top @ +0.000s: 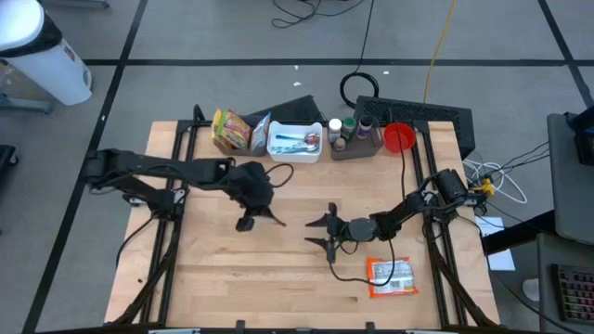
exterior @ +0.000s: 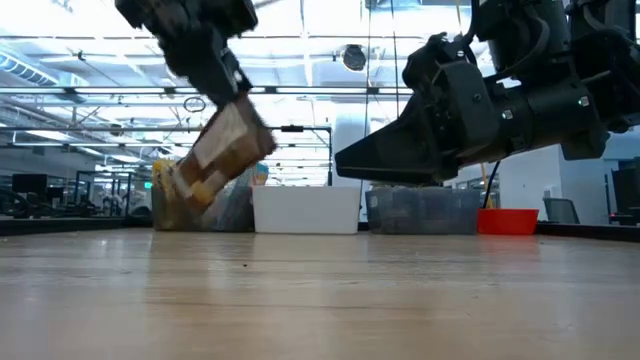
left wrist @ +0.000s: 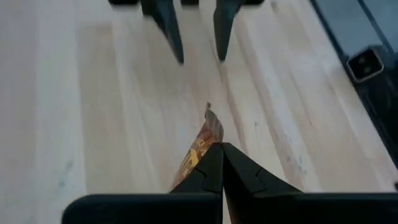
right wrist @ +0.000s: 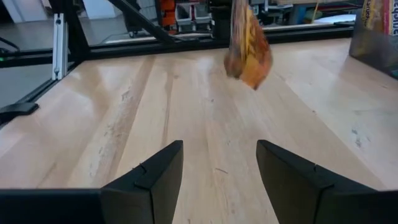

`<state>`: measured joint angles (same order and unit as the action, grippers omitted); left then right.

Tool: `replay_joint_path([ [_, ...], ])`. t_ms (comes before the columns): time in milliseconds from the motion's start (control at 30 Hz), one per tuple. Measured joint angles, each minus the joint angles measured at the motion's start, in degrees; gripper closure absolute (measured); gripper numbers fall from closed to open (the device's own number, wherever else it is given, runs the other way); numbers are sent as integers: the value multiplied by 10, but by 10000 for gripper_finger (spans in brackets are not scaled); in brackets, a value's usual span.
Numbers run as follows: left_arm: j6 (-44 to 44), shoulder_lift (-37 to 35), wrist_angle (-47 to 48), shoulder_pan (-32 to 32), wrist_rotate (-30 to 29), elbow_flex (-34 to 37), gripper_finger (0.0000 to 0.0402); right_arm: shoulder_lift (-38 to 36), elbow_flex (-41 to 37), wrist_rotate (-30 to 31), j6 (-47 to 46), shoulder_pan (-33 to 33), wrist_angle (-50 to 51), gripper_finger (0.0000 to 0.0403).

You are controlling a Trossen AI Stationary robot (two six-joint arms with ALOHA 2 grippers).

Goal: Pick & Place Food Item
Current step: Put the orange seasoning bag into the right black bin

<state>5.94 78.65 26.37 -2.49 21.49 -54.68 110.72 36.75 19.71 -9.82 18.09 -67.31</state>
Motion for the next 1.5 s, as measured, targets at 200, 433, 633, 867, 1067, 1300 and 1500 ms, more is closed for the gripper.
replay_joint_path([
  [200, -2, -47, -45, 31, -33, 0, 401, 0, 0, 2, 1, 0, -17, 206],
  [433, 7, -51, -121, 60, -52, 0, 401, 0, 3, 41, 62, 0, -94, 206],
  [633, 9, -48, -128, 59, -54, 0, 401, -22, 33, 5, 111, 17, -106, 206],
  [867, 0, -46, -129, 59, -56, 0, 401, -25, 85, 11, 135, 10, -60, 206],
  [1067, -2, -37, -131, 59, -66, -1, 401, -25, 154, 11, 133, -13, 56, 206],
  [1300, -1, -33, -123, 59, -66, -1, 401, -25, 167, 11, 127, -16, 77, 206],
  [1500, -1, -33, -110, 59, -86, 0, 401, -25, 167, 11, 124, -16, 76, 216],
])
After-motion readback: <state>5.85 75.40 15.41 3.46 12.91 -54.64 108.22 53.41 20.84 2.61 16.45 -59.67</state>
